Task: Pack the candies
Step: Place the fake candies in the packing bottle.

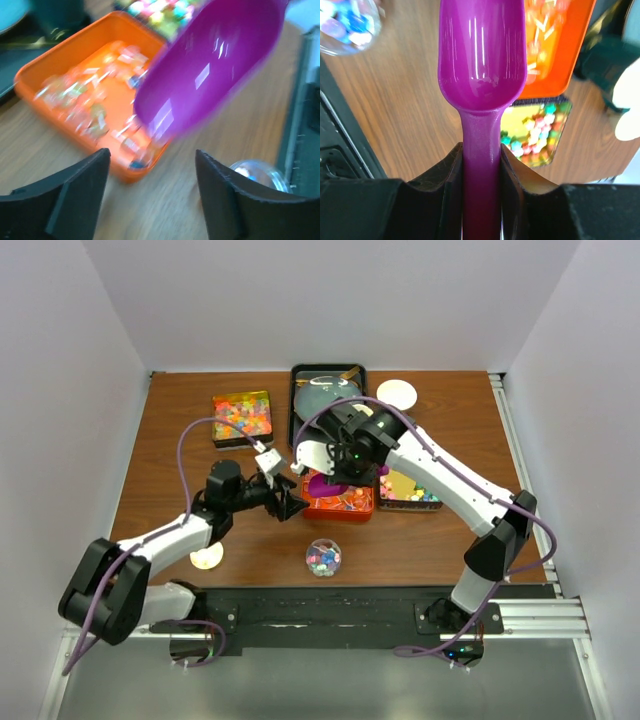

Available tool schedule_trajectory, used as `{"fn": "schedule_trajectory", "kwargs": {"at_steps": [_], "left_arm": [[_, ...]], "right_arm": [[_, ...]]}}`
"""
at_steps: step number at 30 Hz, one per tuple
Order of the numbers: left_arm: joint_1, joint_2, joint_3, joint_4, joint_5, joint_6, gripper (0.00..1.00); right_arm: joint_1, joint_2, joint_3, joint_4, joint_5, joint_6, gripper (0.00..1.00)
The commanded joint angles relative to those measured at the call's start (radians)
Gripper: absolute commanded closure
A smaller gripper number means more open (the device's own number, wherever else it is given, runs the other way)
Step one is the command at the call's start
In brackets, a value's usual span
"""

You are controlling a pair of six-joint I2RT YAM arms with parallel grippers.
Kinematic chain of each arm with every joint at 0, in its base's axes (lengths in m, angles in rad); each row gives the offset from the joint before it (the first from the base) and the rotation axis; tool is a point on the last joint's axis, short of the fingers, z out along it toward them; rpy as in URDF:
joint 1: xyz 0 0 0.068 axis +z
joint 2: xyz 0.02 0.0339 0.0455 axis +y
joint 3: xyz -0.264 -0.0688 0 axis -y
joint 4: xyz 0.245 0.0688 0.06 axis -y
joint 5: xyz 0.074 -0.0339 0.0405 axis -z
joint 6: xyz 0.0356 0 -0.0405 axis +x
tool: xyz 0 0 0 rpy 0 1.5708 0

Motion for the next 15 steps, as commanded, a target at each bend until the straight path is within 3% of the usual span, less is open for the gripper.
{"fn": "schedule_trajectory", "kwargs": {"at_steps": [1, 7, 15], "left_arm": [[-0.052, -0.091, -0.119, 0.059, -0.268, 0.077, 0.21], [-0.092, -0.017, -0.229, 0.292, -0.365, 0.132, 0.20], [-0.098, 0.069, -0.262, 0.394, -0.343, 0.125, 0.21]], "right_arm": [[-0.077, 0.023, 0.010, -0.007, 0.079, 0.002, 1.00], [-0.103, 0.126, 0.067, -0.043, 0.187, -0.018, 1.00], [-0.105, 0.201, 0.067, 0.012, 0.351, -0.050, 1.00]]}}
